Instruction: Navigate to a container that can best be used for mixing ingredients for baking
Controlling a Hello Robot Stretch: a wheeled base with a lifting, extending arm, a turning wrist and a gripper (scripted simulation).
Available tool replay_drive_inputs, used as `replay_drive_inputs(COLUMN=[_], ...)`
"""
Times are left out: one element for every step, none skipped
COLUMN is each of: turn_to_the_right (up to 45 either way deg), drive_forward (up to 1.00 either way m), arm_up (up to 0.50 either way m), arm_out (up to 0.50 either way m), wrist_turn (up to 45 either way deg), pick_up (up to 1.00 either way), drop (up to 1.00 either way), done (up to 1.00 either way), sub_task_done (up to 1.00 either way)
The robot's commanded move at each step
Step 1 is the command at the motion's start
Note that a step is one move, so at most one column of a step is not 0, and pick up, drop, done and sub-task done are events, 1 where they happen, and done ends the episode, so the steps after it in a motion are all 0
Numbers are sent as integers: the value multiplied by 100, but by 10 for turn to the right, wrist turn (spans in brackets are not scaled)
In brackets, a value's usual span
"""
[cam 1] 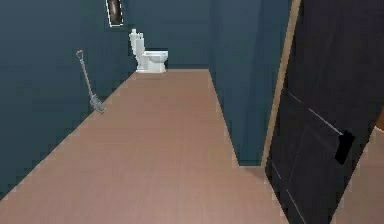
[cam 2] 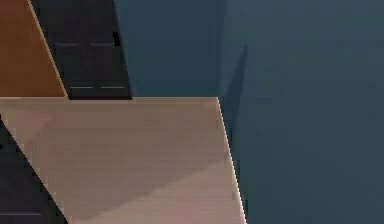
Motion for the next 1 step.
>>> replay_drive_inputs(turn_to_the_right=[0], drive_forward=[5], arm_up=[0], arm_out=[0], wrist_turn=[0], pick_up=[0], drop=[0], done=[0], sub_task_done=[0])
